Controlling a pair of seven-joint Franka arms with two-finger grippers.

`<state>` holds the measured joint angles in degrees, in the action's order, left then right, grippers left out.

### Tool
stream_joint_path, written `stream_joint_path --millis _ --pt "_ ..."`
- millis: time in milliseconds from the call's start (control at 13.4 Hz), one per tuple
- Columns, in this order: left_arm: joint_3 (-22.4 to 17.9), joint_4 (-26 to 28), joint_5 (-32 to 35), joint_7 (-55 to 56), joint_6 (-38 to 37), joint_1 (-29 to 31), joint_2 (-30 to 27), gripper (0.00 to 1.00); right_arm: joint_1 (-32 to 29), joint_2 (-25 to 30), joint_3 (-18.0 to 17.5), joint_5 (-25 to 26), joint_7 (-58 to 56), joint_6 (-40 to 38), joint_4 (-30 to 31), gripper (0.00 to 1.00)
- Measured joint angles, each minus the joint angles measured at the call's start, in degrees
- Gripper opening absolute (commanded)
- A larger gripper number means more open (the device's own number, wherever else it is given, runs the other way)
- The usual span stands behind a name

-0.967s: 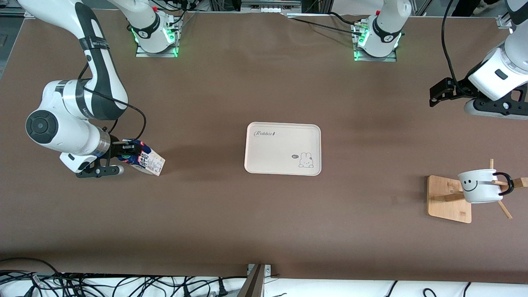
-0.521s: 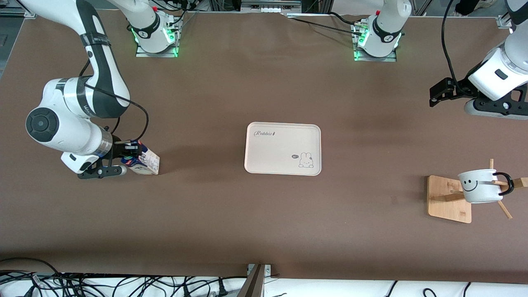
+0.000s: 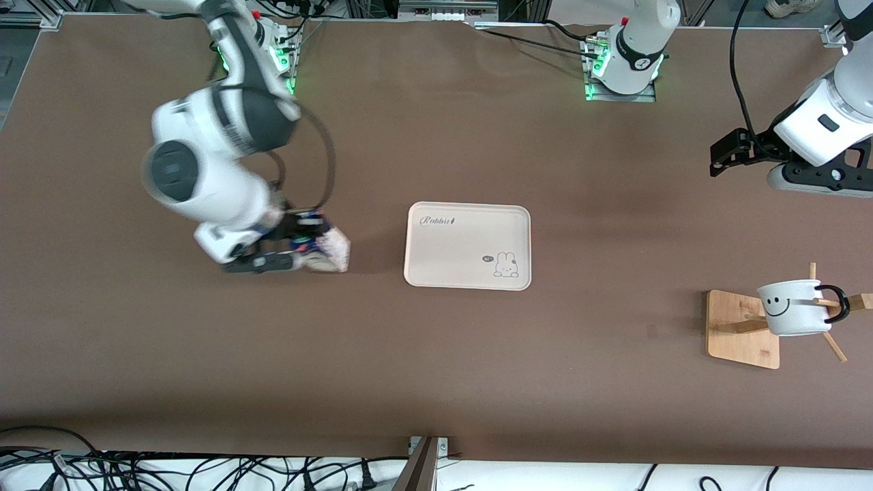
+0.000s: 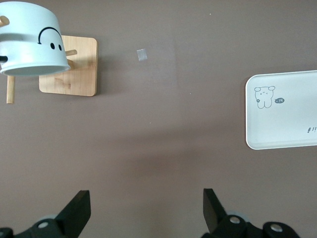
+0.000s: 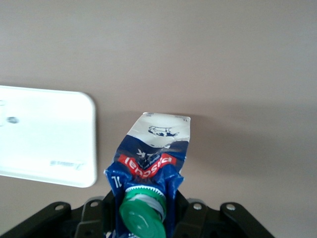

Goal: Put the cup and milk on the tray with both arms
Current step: 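Carry the milk carton with the right gripper onto the white tray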

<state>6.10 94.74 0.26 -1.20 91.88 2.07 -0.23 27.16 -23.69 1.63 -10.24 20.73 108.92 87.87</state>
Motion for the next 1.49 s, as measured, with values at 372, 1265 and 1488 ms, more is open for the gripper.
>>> stream_joint_path --millis 372,1265,1488 --pt "0.0 -0.6 0.0 0.0 -1.1 0.0 0.1 1.00 11.8 -6.4 -0.2 0.0 13.3 4.4 -6.5 0.36" --pt "0.9 -3.0 0.0 0.0 -2.1 -0.1 1.4 1.00 13.8 -12.2 0.0 0.1 14.8 11.8 -6.9 0.77" --pt "0.9 -3.0 0.0 0.0 -2.1 -0.1 1.4 1.00 13.8 -12.4 0.2 0.5 14.9 12.4 -7.2 1.00"
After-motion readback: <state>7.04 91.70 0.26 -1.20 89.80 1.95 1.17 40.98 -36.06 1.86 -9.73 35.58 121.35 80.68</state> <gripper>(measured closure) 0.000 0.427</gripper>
